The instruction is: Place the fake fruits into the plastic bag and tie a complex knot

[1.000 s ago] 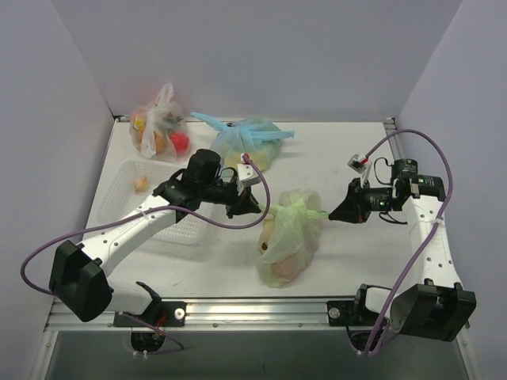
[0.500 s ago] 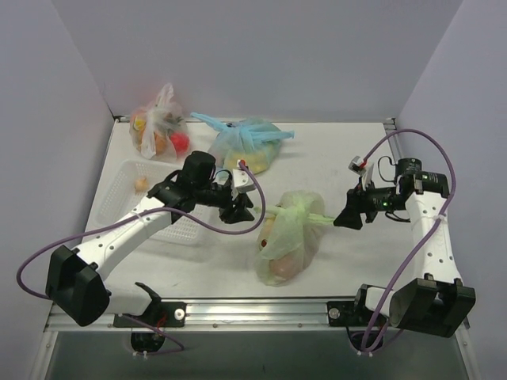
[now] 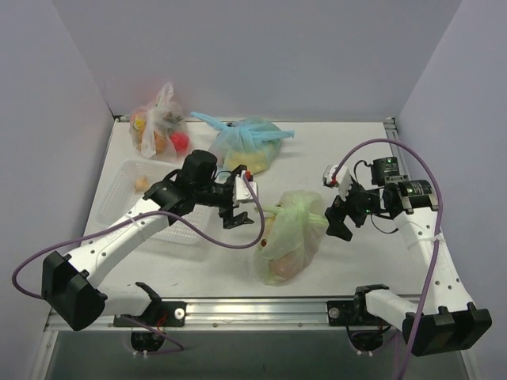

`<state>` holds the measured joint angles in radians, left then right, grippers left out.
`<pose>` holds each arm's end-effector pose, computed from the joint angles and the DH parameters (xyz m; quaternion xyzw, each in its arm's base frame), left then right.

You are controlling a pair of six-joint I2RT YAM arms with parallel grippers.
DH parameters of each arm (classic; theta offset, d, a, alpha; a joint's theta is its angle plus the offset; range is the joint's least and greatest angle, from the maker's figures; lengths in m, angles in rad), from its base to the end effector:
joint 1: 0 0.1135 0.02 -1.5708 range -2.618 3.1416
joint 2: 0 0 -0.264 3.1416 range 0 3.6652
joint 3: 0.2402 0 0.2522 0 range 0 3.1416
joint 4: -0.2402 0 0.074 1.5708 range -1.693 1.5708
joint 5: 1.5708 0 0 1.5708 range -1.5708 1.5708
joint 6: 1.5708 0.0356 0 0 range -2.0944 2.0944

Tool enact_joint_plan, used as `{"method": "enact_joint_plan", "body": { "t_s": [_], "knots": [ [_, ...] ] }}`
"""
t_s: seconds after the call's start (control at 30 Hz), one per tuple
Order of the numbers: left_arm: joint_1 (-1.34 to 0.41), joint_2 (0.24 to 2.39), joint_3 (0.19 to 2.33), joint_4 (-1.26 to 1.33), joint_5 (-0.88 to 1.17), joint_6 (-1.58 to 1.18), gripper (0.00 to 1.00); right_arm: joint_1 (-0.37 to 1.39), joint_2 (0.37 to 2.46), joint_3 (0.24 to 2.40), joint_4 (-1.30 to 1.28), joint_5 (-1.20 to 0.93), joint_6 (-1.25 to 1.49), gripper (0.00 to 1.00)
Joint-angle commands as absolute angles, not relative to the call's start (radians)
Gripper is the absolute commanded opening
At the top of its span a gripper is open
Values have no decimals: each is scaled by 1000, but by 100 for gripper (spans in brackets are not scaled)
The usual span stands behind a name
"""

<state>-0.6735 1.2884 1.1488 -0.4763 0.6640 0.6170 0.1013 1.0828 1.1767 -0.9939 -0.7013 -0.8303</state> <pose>0.2057 -0.1922 0.3334 0.6246 0.5808 -0.3016 0.4261 0.1940 0.0428 0.3501 -0.4993 0.7416 0.1929 0.4044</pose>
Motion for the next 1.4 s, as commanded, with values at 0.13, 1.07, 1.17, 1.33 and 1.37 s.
{"method": "enact_joint_plan", "body": {
  "t_s": [0.13,1.07,1.17,1.33,1.37],
  "knots": [
    [-755,1359,1109,-260,459,856,97,204,1169,1138,-870,-563,-753,89],
    [-874,1463,1175,-173,-55,425,0,290,1123,1046,-634,-268,-508,0],
    [-845,1447,1192,-244,-104,324,0,209,1097,1028,-634,-278,-515,0],
    [-675,1365,1071,-258,-52,272,0,4,1048,956,-640,-314,-604,0],
    [-646,1347,1046,-255,-34,273,0,-38,1048,921,-638,-324,-651,0]
  ]
}}
